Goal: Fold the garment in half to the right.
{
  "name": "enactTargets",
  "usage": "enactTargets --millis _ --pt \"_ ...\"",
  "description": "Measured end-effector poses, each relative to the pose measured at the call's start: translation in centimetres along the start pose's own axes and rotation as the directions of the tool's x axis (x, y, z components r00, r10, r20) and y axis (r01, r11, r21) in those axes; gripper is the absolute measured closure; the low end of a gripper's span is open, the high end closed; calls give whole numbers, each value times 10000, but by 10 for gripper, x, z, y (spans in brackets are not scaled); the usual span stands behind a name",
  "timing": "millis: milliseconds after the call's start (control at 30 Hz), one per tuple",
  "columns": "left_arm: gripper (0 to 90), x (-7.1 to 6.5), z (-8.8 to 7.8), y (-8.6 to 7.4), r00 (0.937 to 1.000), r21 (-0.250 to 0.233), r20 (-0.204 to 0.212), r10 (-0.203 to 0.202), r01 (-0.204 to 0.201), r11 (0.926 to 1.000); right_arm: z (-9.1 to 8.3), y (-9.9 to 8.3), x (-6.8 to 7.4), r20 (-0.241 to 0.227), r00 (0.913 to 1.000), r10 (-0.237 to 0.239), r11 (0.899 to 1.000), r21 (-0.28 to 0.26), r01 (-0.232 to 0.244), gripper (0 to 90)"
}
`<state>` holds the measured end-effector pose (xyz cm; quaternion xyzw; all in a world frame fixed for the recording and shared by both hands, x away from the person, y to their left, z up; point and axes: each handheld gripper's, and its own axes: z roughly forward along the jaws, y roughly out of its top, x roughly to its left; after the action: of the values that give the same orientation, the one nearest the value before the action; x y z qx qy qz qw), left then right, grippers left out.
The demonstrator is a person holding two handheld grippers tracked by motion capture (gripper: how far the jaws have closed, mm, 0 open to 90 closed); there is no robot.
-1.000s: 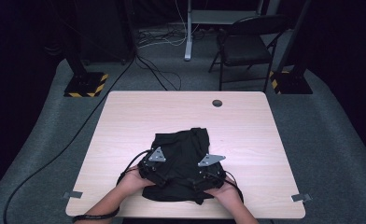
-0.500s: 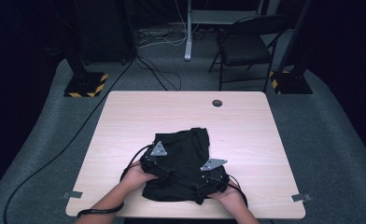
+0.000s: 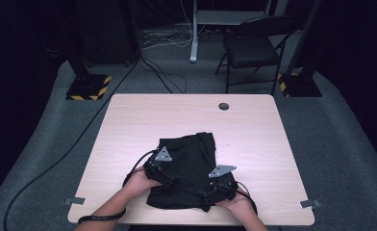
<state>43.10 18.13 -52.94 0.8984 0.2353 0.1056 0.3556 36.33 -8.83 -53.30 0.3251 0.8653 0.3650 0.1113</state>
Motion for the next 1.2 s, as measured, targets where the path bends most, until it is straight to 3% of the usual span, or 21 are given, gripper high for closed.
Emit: enactTargets --millis 233,433,533,833,933,1200 --pt "96 0 -2 0 9996 164 271 -27 22 9999 -1 -1 1 -32 10000 -9 10000 -10 9 86" --pt "94 -6 -4 2 9987 474 462 195 -217 9986 -4 -4 3 -125 9998 -137 9999 97 138 86" --pt "126 -6 -7 2 9980 384 493 384 -403 9984 -6 -4 3 -149 9998 -153 9998 141 155 99" --pt "114 12 0 8 9998 -179 -94 -167 165 9997 -15 -7 8 -63 9998 -169 9997 -192 167 118" --pt "114 14 1 8 9998 -190 -181 -128 125 9997 -15 -7 10 -6 9998 -223 9995 -222 223 118" --pt "105 20 6 8 9993 -138 -49 -376 375 9992 -15 -9 11 86 9998 -204 9995 -234 206 118"
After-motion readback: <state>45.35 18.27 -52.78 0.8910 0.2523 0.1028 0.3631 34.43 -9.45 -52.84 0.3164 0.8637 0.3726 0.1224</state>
